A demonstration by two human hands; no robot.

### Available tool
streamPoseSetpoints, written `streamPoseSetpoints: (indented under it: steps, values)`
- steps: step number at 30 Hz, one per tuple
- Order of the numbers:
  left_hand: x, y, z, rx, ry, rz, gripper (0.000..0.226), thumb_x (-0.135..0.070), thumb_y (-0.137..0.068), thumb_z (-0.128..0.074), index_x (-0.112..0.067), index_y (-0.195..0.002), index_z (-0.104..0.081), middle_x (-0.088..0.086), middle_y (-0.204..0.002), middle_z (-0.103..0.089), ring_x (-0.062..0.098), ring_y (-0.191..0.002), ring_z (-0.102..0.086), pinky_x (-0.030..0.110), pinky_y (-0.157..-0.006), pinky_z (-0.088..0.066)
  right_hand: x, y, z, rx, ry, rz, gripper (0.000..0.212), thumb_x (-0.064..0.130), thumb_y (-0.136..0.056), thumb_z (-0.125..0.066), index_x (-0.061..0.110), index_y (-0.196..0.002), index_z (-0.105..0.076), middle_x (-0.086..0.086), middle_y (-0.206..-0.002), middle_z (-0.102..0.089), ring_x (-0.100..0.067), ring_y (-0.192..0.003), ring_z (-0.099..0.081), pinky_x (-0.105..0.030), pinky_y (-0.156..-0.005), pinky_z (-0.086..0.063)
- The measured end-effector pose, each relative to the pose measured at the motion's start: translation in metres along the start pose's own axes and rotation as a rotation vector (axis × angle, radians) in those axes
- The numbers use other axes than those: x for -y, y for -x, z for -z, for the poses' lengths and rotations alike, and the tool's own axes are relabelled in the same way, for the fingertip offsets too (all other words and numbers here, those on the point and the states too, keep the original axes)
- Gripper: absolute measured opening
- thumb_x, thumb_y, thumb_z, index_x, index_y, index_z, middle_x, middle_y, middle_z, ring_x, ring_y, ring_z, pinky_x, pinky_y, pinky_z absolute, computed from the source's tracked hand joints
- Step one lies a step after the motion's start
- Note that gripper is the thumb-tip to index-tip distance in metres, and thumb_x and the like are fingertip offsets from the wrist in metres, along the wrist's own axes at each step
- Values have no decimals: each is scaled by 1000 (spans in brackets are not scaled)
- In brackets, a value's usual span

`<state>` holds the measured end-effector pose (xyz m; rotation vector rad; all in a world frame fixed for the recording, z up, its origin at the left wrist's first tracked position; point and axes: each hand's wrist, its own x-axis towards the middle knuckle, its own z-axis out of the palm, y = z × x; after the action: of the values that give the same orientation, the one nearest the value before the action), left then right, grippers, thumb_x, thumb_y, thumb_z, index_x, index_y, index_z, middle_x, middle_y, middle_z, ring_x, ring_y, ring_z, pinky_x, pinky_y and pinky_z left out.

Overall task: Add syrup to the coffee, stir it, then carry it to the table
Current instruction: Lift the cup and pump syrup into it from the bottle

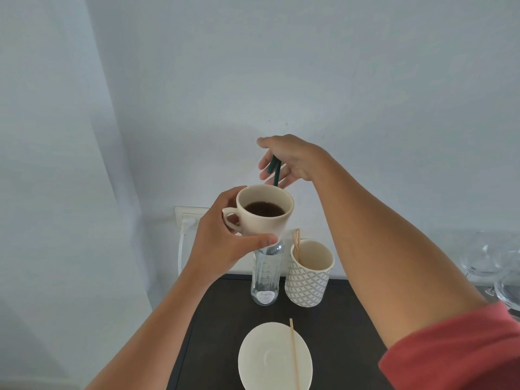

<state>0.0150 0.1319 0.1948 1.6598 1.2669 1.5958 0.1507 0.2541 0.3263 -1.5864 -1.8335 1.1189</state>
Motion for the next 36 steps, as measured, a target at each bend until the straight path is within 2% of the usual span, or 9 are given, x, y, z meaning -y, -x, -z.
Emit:
streamPoseSetpoints:
  steps: [3,6,12,17,21,24,28,32,36]
  values:
    - [3,4,0,9,-14,10,93,-44,-50,-96,-32,-132,-55,-12,-125,-67,16,-117,-64,44,-91,-61,-5,3,2,-53,-43,67,65,59,-103,-37,6,-98,-73,-12,-94,-79,-32,-92,-77,-44,-88,-62]
    - [4,11,0,12,-17,14,91,-40,-52,-97,-34,-132,-54,-15,-124,-66,12,-116,-64,40,-90,-61,-17,8,3,-141,-170,107,71,66,-101,-33,7,-111,-72,-10,-99,-78,-29,-102,-71,-44,-91,-59]
    - [13,29,-2,18,-31,22,88,-26,-56,-99,-34,-132,-55,-17,-123,-66,8,-116,-64,30,-89,-61,-74,41,-7,-338,-308,179,55,52,-106,-35,11,-113,-71,-8,-111,-75,-26,-112,-68,-48,-99,-57]
    - [27,50,-3,53,-11,51,91,-21,-52,-101,-31,-130,-56,-16,-121,-68,10,-115,-65,34,-91,-60,-156,80,-39,-149,-370,307,44,54,-103,-43,24,-123,-67,0,-126,-73,-21,-122,-67,-48,-101,-57]
    - [43,74,-9,75,-5,85,92,-29,-50,-99,-29,-131,-56,-14,-124,-67,17,-118,-64,42,-92,-60,-205,111,-73,15,-410,369,41,40,-103,-49,22,-136,-64,3,-133,-71,-19,-125,-66,-44,-101,-58]
    - [55,93,-15,98,-16,108,89,-27,-54,-98,-29,-132,-54,-18,-124,-66,15,-120,-62,35,-94,-59,-226,126,-91,46,-415,365,38,36,-103,-57,24,-138,-62,6,-133,-71,-20,-123,-67,-43,-98,-60]
    - [74,120,-20,129,11,149,90,-21,-55,-98,-27,-133,-54,-16,-126,-66,16,-122,-62,27,-92,-58,-250,142,-109,81,-482,330,57,50,-89,-73,25,-138,-62,-1,-133,-70,-25,-125,-66,-39,-99,-57]
    - [90,145,-25,149,25,199,88,-18,-58,-96,-28,-133,-52,-21,-126,-64,12,-123,-61,21,-92,-56,-274,152,-126,50,-380,275,60,33,-86,-81,26,-141,-58,2,-136,-68,-26,-128,-63,-53,-104,-54]
    - [106,163,-27,198,-11,239,89,-21,-58,-98,-30,-134,-52,-20,-127,-64,12,-123,-61,23,-96,-55,-290,159,-141,27,-282,229,63,24,-82,-87,32,-138,-58,12,-131,-69,-17,-125,-64,-41,-101,-57]
